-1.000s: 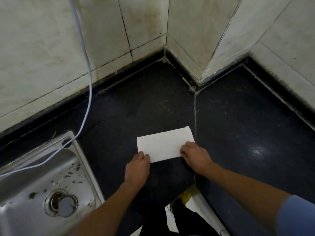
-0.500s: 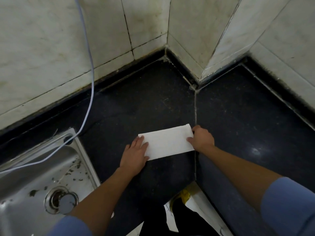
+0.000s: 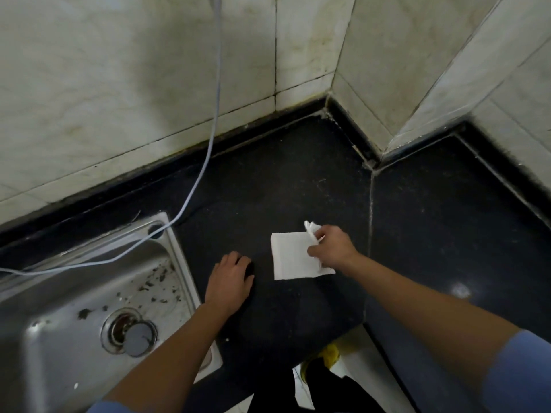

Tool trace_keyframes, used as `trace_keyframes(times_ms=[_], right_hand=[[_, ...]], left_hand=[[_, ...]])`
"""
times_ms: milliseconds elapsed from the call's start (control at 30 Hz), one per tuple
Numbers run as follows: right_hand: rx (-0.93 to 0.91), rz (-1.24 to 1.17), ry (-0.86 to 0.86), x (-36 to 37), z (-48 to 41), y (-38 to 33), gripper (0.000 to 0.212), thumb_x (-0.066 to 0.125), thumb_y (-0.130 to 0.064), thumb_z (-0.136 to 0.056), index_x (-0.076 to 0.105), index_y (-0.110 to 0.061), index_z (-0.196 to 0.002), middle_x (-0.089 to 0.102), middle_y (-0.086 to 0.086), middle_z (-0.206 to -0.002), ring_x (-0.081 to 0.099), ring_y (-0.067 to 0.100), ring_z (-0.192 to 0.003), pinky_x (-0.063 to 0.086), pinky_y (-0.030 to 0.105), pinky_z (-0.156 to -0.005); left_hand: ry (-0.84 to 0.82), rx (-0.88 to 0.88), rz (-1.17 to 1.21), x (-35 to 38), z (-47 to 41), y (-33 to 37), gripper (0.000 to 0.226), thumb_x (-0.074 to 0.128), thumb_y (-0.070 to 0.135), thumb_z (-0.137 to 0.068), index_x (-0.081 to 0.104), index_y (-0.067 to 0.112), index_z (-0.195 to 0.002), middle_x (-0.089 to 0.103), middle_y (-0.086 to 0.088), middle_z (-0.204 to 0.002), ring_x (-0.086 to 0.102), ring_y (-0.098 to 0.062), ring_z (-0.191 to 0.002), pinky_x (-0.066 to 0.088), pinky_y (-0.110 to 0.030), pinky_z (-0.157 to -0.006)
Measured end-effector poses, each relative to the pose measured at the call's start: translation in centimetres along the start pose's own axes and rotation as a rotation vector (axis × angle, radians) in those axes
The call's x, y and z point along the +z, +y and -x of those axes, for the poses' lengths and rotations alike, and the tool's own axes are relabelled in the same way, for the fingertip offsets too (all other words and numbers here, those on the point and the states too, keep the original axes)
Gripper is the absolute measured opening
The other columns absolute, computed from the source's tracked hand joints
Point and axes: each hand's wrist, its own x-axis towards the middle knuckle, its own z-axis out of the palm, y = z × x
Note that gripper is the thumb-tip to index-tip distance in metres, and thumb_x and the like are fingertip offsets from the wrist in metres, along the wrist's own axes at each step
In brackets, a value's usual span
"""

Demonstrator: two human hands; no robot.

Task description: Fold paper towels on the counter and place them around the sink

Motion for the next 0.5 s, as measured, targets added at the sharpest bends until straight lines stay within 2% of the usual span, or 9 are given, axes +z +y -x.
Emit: trace_keyframes(times_ms=[133,267,367,433,500], right_hand=[[-0.036,0.151,-0.037,4.0,-0.1,-2.3,0.027,0.069,-0.018,-0.080,0.059,-0.014,-0.105,0.063,0.005,-0.106,0.060,0.024,-0.101,0.047,0.029,-0.078],[-0.028,0.234,-0.037,6.3,-0.9,-2.2,0.046,0.071,-0.027,-0.081,0.053,-0.011,-0.120,0.062,0.007,-0.117,0.058,0.024,-0.109,0.043,0.028,-0.082],[-0.047,0.241,-0.075,6.5,-0.8,-1.6,0.055,0.075,-0.036,-0.078,0.053,-0.014,-0.123,0.060,0.003,-0.117,0.057,0.023,-0.111,0.044,0.030,-0.090],[-0.111,0.207,-0.057,5.7,-0.5,-0.7,0.043,0.072,-0.035,-0.081,0.058,-0.017,-0.118,0.065,0.002,-0.107,0.062,0.021,-0.103,0.049,0.032,-0.088],[-0.275,0.279,0.064,4.5,0.2,0.7,0.027,0.062,-0.025,-0.089,0.063,-0.016,-0.114,0.067,0.004,-0.103,0.064,0.022,-0.098,0.051,0.033,-0.083]], left_hand=[[-0.085,-0.019,0.043,-0.2,1.0,-1.2,0.042,0.058,0.034,-0.089,0.052,0.020,-0.128,0.048,-0.002,-0.127,0.047,-0.021,-0.115,0.044,-0.035,-0.093],[-0.114,-0.028,0.051,-0.3,1.3,-1.9,0.043,0.058,0.035,-0.089,0.052,0.020,-0.128,0.047,-0.003,-0.127,0.046,-0.022,-0.116,0.044,-0.035,-0.094],[-0.076,0.005,0.061,-0.7,0.6,-1.5,0.040,0.057,0.034,-0.089,0.053,0.019,-0.126,0.047,-0.003,-0.125,0.047,-0.022,-0.114,0.045,-0.035,-0.092],[-0.031,0.071,0.063,-0.9,-0.1,-0.7,0.038,0.055,0.033,-0.090,0.054,0.018,-0.126,0.046,-0.003,-0.128,0.046,-0.021,-0.114,0.045,-0.034,-0.091],[0.004,0.170,0.038,-1.1,-1.1,0.8,0.039,0.053,0.031,-0.093,0.053,0.017,-0.129,0.042,-0.004,-0.136,0.044,-0.021,-0.120,0.043,-0.034,-0.096]])
